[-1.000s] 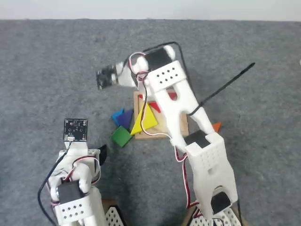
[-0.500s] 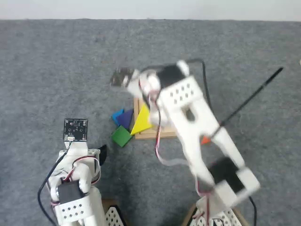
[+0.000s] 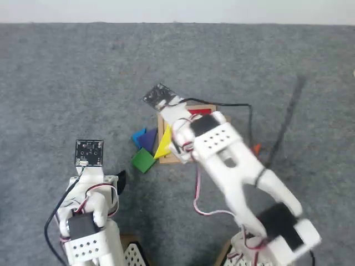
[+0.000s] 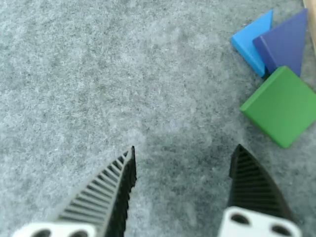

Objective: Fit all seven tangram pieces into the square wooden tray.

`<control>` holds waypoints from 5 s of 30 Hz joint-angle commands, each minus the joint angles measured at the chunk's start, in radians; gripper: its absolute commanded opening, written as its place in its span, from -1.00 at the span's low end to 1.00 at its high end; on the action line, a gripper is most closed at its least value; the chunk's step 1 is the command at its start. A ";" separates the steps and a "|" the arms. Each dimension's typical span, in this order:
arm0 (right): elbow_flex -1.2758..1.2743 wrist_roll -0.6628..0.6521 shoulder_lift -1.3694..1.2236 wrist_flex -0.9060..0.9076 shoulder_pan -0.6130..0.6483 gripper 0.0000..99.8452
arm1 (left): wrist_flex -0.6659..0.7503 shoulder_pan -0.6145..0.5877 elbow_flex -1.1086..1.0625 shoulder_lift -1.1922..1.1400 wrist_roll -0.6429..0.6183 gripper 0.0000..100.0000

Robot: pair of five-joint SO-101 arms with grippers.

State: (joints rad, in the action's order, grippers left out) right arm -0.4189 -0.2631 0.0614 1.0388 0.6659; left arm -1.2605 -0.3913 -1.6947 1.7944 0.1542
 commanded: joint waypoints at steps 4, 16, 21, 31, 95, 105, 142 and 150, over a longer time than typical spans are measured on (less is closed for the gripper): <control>0.005 0.066 -0.137 -0.173 0.067 -0.92 | -0.003 0.000 0.012 0.021 -0.005 -0.40; 0.031 0.052 -0.170 -0.176 0.002 -0.92 | -0.003 0.000 0.012 0.021 -0.005 -0.40; 0.049 0.015 -0.170 -0.177 -0.059 -0.92 | -0.003 0.000 0.012 0.021 -0.005 -0.40; 0.051 0.023 -0.177 -0.128 0.004 -0.93 | -0.003 0.000 0.012 0.021 -0.005 -0.40; 0.279 0.101 -0.369 -0.185 0.048 -0.93 | -0.003 0.000 0.012 0.021 -0.005 -0.40; 0.138 0.103 -0.084 -0.213 0.041 -0.93 | -0.003 0.000 0.012 0.021 -0.005 -0.40; -0.379 0.219 0.421 -0.031 -0.555 -0.99 | -0.003 0.000 0.012 0.021 -0.005 -0.40; -0.425 0.127 0.343 -0.051 -0.578 -0.98 | -0.003 0.000 0.012 0.021 -0.005 -0.40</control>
State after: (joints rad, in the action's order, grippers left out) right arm -0.8516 -0.1174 0.4342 1.0081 0.1043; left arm -1.2605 -0.3913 -1.6947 1.7944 0.1542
